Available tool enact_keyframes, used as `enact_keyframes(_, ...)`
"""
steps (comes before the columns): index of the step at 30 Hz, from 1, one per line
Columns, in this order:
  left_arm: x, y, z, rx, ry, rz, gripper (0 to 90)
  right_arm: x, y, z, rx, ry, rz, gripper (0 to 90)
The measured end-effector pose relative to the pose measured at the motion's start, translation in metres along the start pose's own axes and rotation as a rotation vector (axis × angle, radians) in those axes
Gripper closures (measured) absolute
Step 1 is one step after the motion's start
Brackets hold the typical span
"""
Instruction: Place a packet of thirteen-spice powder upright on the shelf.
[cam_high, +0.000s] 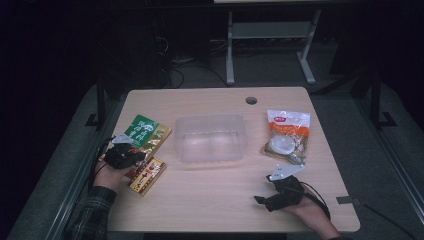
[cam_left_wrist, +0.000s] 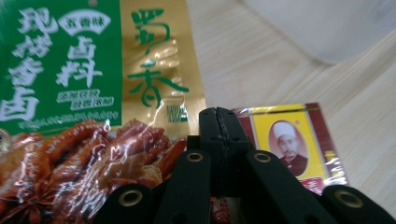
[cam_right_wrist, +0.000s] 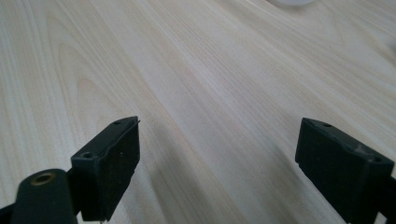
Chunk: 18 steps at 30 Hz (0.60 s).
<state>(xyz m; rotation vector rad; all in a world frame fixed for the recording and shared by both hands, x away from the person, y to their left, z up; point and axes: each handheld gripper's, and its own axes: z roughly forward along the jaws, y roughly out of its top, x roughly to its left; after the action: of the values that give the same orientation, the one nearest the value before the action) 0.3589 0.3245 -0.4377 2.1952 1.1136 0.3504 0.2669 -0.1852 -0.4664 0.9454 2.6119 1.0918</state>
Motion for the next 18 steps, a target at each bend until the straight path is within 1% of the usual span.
enact_keyframes(3,-0.001,0.0,0.008,0.023,-0.01,0.006,89.9,0.0,0.0,-0.001,-0.002,-0.005,-0.001,13.3)
enact_keyframes(4,-0.001,0.001,0.01,0.038,-0.014,0.016,89.9,0.0,0.0,-0.001,-0.002,-0.004,0.001,13.4)
enact_keyframes(5,-0.003,0.001,0.012,0.045,-0.022,0.018,89.9,-0.001,0.0,-0.001,-0.004,-0.005,-0.003,13.3)
enact_keyframes(7,-0.007,0.002,0.015,0.056,-0.027,0.036,90.0,-0.001,-0.001,-0.001,-0.005,-0.003,-0.001,13.4)
enact_keyframes(10,-0.013,0.004,0.018,0.053,-0.053,0.04,89.9,-0.002,0.0,-0.002,-0.006,-0.002,0.001,13.4)
enact_keyframes(12,-0.016,0.005,0.02,0.069,-0.064,0.068,89.9,-0.002,0.0,-0.002,-0.006,-0.002,-0.004,13.4)
enact_keyframes(15,-0.023,0.008,0.023,0.07,-0.089,0.083,89.9,-0.002,-0.001,-0.001,-0.005,-0.003,-0.002,13.4)
enact_keyframes(16,-0.026,0.008,0.024,0.069,-0.099,0.075,89.9,-0.001,-0.001,-0.001,-0.002,-0.003,-0.004,13.4)
enact_keyframes(17,-0.028,0.009,0.025,0.073,-0.108,0.089,90.0,-0.001,-0.001,-0.001,-0.001,-0.003,-0.008,13.4)
enact_keyframes(18,-0.03,0.009,0.026,0.076,-0.116,0.091,89.9,-0.001,-0.001,-0.001,-0.001,-0.003,-0.007,13.3)
